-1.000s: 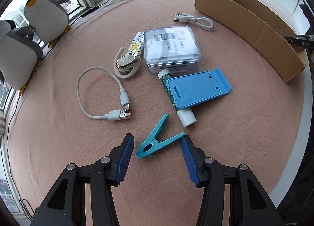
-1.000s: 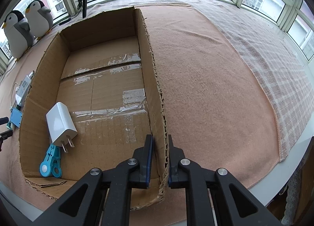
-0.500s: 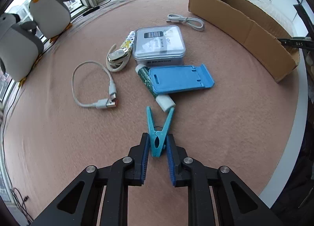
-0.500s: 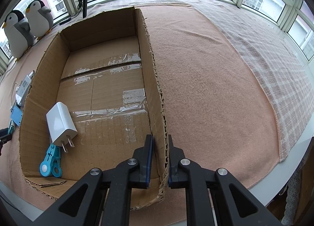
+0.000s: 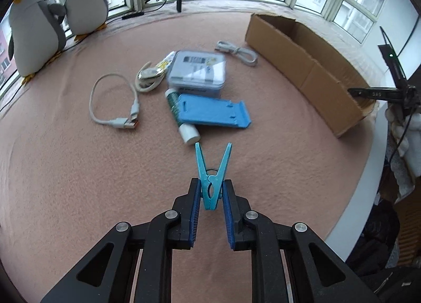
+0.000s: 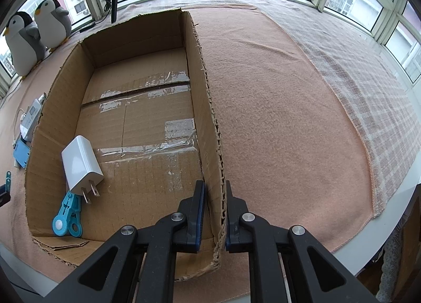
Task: Organize rigid objects
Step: 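Carry the teal clothespin with the left tool into the box and release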
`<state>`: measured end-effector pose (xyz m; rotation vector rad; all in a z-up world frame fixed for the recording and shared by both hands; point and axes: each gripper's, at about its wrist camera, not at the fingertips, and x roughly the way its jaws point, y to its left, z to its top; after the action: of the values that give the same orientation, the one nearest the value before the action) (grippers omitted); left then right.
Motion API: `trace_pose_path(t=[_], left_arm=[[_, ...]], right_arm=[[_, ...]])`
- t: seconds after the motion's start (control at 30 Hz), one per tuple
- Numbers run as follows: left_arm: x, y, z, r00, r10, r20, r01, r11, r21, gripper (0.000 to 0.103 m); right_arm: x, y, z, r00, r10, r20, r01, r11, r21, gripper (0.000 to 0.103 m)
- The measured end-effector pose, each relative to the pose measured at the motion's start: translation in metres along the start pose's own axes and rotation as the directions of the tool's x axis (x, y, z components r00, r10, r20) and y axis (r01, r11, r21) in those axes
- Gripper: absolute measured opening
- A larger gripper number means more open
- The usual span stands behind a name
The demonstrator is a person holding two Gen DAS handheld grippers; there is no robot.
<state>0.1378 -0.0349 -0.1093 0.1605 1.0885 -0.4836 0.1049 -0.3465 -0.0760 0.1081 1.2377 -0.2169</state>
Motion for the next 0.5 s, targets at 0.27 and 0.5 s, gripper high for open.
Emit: trace_pose_path(t=[0.27, 0.5], left_arm=[[-0.019, -0.049, 0.039, 0.993, -0.075, 0.092, 0.07, 0.996, 0.052, 0.018], [-0.021, -0.112, 0.084, 0.976, -0.147, 0.162, 0.129, 0.984, 0.12, 0.018]], right_arm=[[0.0, 0.0, 0.0, 1.0, 0.001, 0.002, -0.001, 1.0, -0.001, 0.012], [0.0, 0.0, 0.0, 1.0, -0.002, 0.006, 0.002, 1.0, -0.004, 0.012]])
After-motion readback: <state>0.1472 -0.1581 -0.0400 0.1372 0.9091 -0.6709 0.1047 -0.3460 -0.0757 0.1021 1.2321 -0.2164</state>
